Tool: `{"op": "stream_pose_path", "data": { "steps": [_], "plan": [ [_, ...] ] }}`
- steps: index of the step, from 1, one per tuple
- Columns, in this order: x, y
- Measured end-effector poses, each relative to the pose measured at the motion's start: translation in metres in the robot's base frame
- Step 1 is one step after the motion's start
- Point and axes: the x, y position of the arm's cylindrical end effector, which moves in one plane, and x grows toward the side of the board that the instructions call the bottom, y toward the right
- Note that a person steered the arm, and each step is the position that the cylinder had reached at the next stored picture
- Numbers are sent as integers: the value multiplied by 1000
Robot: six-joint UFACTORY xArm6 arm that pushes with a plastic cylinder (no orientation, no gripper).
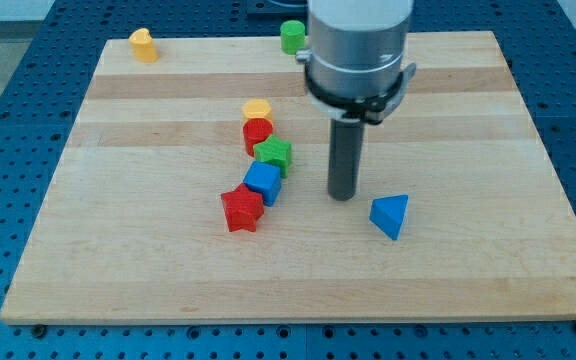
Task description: Move the green circle towards center left
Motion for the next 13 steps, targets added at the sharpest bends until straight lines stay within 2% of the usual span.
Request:
{"op": "stream_pose_path", "data": {
  "steps": [2,6,7,9,10,11,12,13],
  "plan": [
    [-24,75],
    [-283,54],
    [-281,33],
    [-279,-115],
    [-245,-126],
    [-254,-115],
    [-280,-109],
    [-278,-151]
  ]
}}
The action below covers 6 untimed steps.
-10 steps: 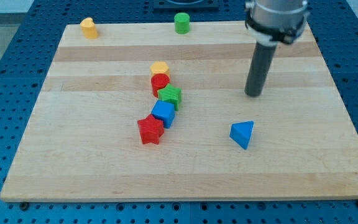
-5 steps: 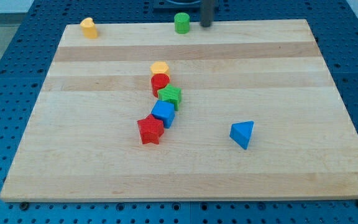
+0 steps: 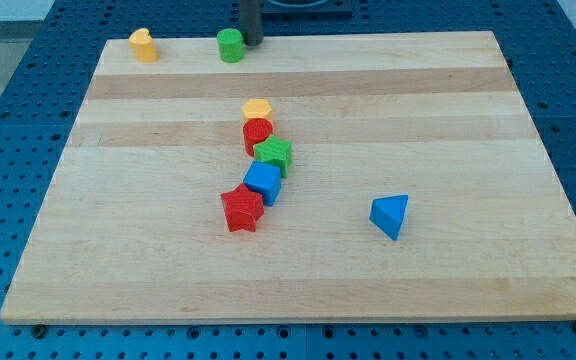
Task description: Move the green circle towards center left
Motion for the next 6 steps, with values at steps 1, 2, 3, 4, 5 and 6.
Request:
{"op": "stream_pose_path", "data": {
  "steps": [1,2,3,4,5,6],
  "plan": [
    [38,-24],
    [31,-15],
    [-2,-8],
    [25,-21],
    [53,-34],
    [53,-34]
  ]
}}
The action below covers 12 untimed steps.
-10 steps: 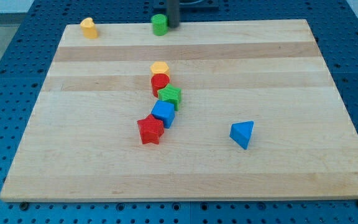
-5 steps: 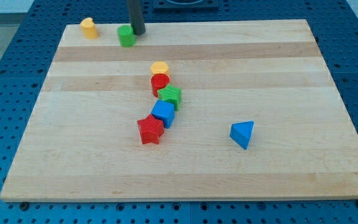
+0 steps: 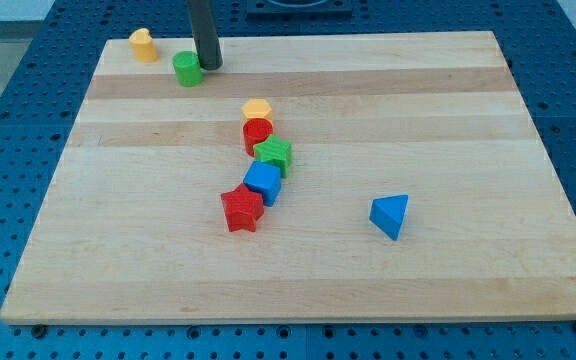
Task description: Move the green circle towards center left
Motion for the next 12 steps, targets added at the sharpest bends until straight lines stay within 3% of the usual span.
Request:
{"op": "stream_pose_path", "data": {
  "steps": [2,3,5,6,7,8,9,10,11,12],
  "plan": [
    [0,-20],
    [29,-54],
    [2,-67],
    [24,-86],
    [78,-73],
    [87,-71],
    [57,-79],
    [74,-95],
    [147,-77],
    [177,-68]
  ]
}}
